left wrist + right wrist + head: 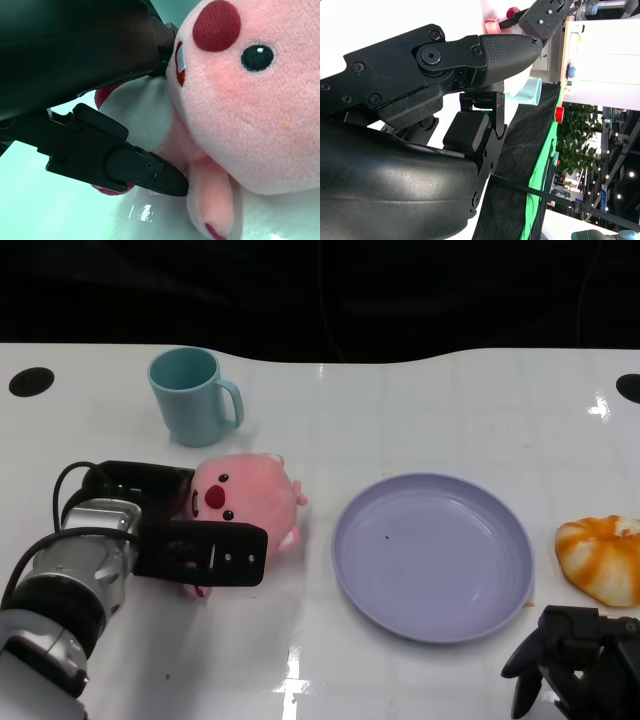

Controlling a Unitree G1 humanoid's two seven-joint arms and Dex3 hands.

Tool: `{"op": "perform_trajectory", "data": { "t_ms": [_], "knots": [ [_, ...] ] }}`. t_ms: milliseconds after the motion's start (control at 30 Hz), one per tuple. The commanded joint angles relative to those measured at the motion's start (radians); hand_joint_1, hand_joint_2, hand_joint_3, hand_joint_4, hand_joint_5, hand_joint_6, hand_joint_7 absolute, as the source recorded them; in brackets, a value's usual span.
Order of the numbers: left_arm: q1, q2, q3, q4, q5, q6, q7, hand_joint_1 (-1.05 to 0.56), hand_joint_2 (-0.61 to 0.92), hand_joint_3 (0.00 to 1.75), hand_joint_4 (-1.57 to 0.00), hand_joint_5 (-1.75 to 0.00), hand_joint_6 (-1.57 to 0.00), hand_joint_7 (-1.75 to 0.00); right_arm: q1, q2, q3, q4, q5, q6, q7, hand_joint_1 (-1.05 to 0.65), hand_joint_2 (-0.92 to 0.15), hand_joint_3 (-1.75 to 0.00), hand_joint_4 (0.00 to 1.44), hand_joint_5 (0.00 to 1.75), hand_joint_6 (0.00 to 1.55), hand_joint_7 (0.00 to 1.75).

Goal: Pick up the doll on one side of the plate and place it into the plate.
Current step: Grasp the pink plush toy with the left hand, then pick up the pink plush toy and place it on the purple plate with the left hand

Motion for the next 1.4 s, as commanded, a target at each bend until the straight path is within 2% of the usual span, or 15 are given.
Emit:
{"op": "perform_trajectory", "data": {
  "t_ms": [33, 200, 233, 267, 300, 333, 433, 467, 567, 700, 800, 1167, 1200, 1267, 1400],
  "knots": [
    [0.061, -0.024, -0.003, 0.061, -0.034, -0.046, 0.028, -0.25, 0.89, 0.01, -0.64, -0.14, -0.66, -0.07, 0.004, -0.005, -0.003, -0.003, 0.002, -0.003, -0.003, -1.02, -0.92, -0.33, 1.09, 1.28, 1.1, 0.92],
    [0.074, -0.029, 0.003, 0.09, -0.069, -0.095, 0.118, -0.23, 0.92, 0.06, -0.84, -0.25, -0.91, -0.13, 0.005, -0.003, -0.002, -0.003, 0.01, -0.002, 0.001, -1.02, -0.92, -0.32, 1.09, 1.27, 1.1, 0.91],
    [0.075, -0.03, -0.001, 0.095, -0.07, -0.1, 0.134, -0.3, 0.9, 0.04, -0.9, -0.29, -1.02, -0.15, 0.005, -0.003, -0.002, -0.002, 0.008, -0.006, 0.001, -1.02, -0.92, -0.32, 1.09, 1.27, 1.1, 0.91],
    [0.078, -0.029, -0.003, 0.099, -0.072, -0.109, 0.158, -0.32, 0.9, 0.02, -0.9, -0.48, -1.06, -0.2, 0.004, -0.003, -0.003, -0.001, 0.003, -0.009, -0.002, -1.02, -0.92, -0.32, 1.09, 1.27, 1.1, 0.91],
    [0.08, -0.028, -0.005, 0.102, -0.073, -0.116, 0.173, -0.31, 0.91, 0.06, -0.76, -1.06, -0.99, -0.49, 0.004, -0.002, -0.003, -0.001, 0.006, -0.008, -0.001, -1.02, -0.92, -0.33, 1.09, 1.27, 1.1, 0.91],
    [0.08, -0.028, -0.006, 0.104, -0.074, -0.121, 0.182, -0.28, 0.92, 0.18, -0.68, -1.3, -0.85, -0.67, 0.004, -0.002, -0.003, -0.001, 0.009, -0.007, 0.0, -1.01, -0.92, -0.32, 1.09, 1.26, 1.11, 0.91],
    [0.081, -0.023, -0.006, 0.105, -0.08, -0.138, 0.217, -0.29, 0.92, 0.35, -0.66, -1.58, -0.78, -0.84, 0.004, -0.002, -0.004, -0.001, 0.003, -0.009, -0.004, -1.01, -0.92, -0.32, 1.09, 1.26, 1.11, 0.9],
    [0.082, -0.022, -0.005, 0.104, -0.082, -0.142, 0.233, -0.29, 0.92, 0.38, -0.67, -1.68, -0.77, -0.98, 0.004, -0.002, -0.004, -0.001, 0.002, -0.009, -0.005, -1.01, -0.92, -0.32, 1.09, 1.26, 1.11, 0.9],
    [0.097, -0.013, 0.002, 0.095, -0.084, -0.183, 0.341, -0.24, 0.92, 0.38, -0.77, -1.74, -0.72, -1.32, 0.006, -0.003, -0.003, -0.006, 0.005, -0.003, -0.003, -1.01, -0.92, -0.33, 1.09, 1.26, 1.11, 0.9],
    [0.098, -0.012, 0.013, 0.09, -0.094, -0.196, 0.4, -0.23, 0.92, 0.38, -0.82, -1.75, -0.69, -1.44, 0.008, -0.006, -0.003, -0.012, 0.007, 0.006, -0.002, -1.01, -0.92, -0.33, 1.1, 1.26, 1.11, 0.89],
    [0.099, -0.007, 0.023, 0.072, -0.105, -0.206, 0.446, -0.2, 0.9, 0.36, -0.84, -1.75, -0.59, -1.7, 0.007, -0.007, -0.005, -0.007, 0.009, 0.002, 0.001, -1.0, -0.92, -0.33, 1.09, 1.25, 1.11, 0.89],
    [0.122, 0.025, 0.055, -0.022, -0.124, -0.248, 0.507, -0.19, 0.79, 0.48, -0.87, -1.75, -0.64, -1.75, 0.006, -0.009, -0.006, -0.005, 0.004, 0.0, -0.002, -1.0, -0.92, -0.33, 1.1, 1.25, 1.11, 0.88],
    [0.13, 0.04, 0.066, -0.072, -0.128, -0.253, 0.506, -0.19, 0.72, 0.68, -0.87, -1.75, -0.62, -1.75, 0.005, -0.009, -0.007, -0.004, 0.005, 0.0, 0.0, -0.99, -0.92, -0.33, 1.1, 1.25, 1.11, 0.88],
    [0.148, 0.063, 0.086, -0.158, -0.136, -0.25, 0.489, -0.18, 0.6, 0.9, -0.88, -1.75, -0.63, -1.75, 0.004, -0.01, -0.007, -0.001, 0.005, -0.002, 0.001, -0.98, -0.92, -0.34, 1.1, 1.25, 1.11, 0.88],
    [0.18, 0.091, 0.125, -0.299, -0.15, -0.214, 0.423, -0.18, 0.58, 0.98, -0.9, -1.75, -0.65, -1.75, 0.004, -0.01, -0.006, -0.003, 0.001, 0.001, -0.002, -0.98, -0.92, -0.34, 1.09, 1.26, 1.11, 0.88]
  ]
}}
